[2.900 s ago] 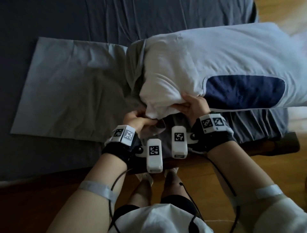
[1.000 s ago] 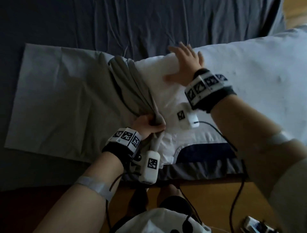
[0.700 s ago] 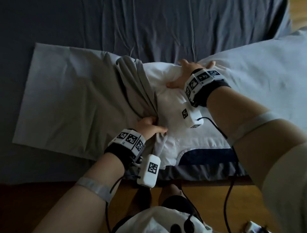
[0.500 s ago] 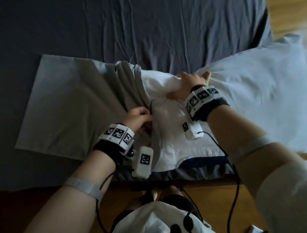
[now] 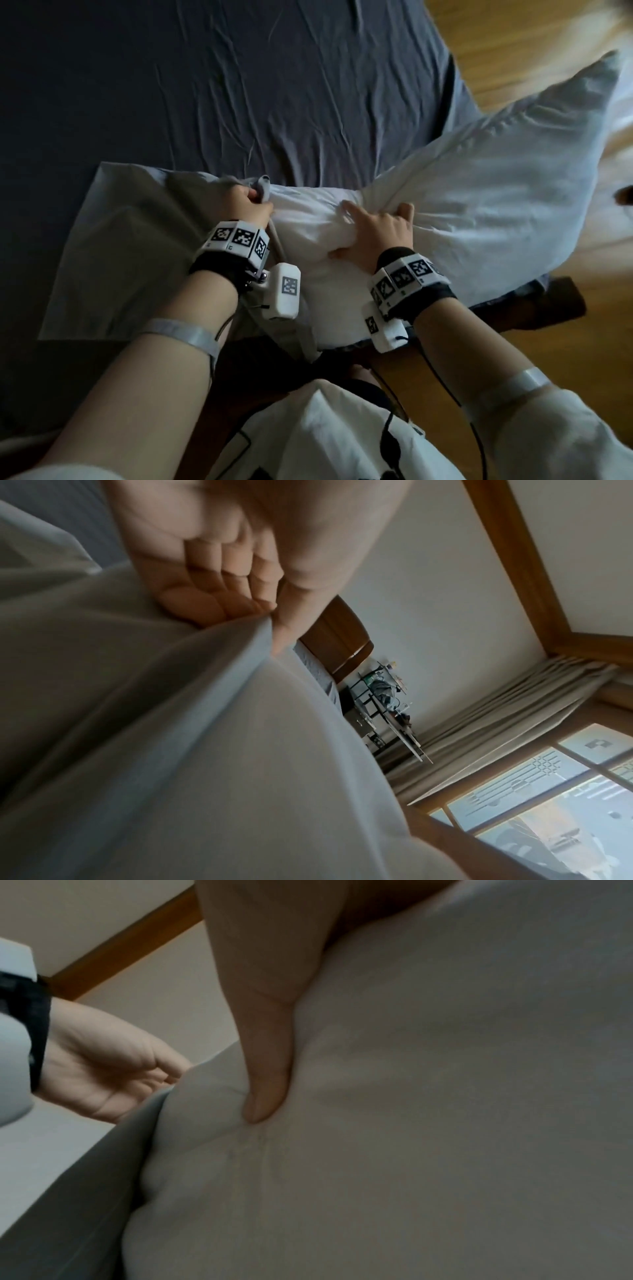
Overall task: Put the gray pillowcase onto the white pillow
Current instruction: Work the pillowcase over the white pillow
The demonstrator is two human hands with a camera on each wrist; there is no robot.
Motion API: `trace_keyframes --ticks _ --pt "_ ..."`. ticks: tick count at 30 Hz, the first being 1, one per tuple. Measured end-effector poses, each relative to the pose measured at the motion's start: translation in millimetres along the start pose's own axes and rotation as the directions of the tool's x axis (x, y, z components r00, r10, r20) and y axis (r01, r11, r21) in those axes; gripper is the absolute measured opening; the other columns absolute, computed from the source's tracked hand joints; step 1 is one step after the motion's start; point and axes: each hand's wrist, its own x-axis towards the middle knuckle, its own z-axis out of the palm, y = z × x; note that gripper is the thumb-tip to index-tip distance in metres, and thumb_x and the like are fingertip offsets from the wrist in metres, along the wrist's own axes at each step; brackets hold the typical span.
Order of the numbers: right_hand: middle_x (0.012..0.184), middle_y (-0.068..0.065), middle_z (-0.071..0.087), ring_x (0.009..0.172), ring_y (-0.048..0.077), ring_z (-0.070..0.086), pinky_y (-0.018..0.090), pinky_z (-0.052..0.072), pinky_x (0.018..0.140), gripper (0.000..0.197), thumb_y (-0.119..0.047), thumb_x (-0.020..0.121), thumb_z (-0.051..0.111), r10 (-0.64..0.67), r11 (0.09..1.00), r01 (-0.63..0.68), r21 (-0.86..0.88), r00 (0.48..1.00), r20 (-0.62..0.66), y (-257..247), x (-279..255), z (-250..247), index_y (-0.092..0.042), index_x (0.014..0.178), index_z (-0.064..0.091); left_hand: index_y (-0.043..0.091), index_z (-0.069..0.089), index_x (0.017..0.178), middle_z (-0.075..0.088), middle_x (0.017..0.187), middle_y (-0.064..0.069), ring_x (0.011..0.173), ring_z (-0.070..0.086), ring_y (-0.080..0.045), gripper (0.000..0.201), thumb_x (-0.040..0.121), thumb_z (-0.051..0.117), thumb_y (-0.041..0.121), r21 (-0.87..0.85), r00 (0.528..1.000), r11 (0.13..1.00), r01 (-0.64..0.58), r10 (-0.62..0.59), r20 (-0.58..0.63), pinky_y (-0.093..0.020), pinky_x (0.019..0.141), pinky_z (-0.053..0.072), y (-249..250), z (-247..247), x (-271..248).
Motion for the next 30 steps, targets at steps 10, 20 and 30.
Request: trace_keyframes --ticks 10,20,30 --pt "0.104 0.004 0.067 0.112 0.023 0.054 0.046 0.006 0.101 0.058 -0.058 0.075 0.054 -0.065 0.998 0.065 0.009 0.994 0.086 -7 -16 -5 -0.041 0.128 0.036 0.003 0.067 0.099 0.064 0.070 -0.002 0.066 0.058 -0.008 0.021 0.078 0.068 0.004 -0.199 0.921 0.980 -0.033 0.107 0.375 -0.006 0.069 0.045 33 21 -41" --pt "0.113 0.005 0.058 0.111 0.022 0.050 0.041 0.015 0.101 0.061 -0.063 0.073 0.058 -0.117 0.992 0.110 0.056 0.983 0.141 -3 -21 -11 -0.047 0.130 0.041 0.012 0.060 0.061 0.061 0.057 -0.004 0.061 0.058 -0.019 0.018 0.074 0.072 0.011 -0.354 0.953 0.914 0.197 -0.094 0.288 -0.028 0.065 0.048 27 14 -25" --pt "0.111 0.004 0.062 0.113 0.024 0.050 0.043 0.019 0.102 0.066 -0.060 0.065 0.067 -0.141 0.986 0.120 0.118 0.972 0.189 12 -10 -18 -0.040 0.123 0.041 0.009 0.068 0.051 0.065 0.051 -0.001 0.047 0.062 -0.011 0.039 0.085 0.053 -0.001 -0.376 0.717 0.881 0.287 0.062 0.694 -0.018 0.054 0.053 42 29 -36"
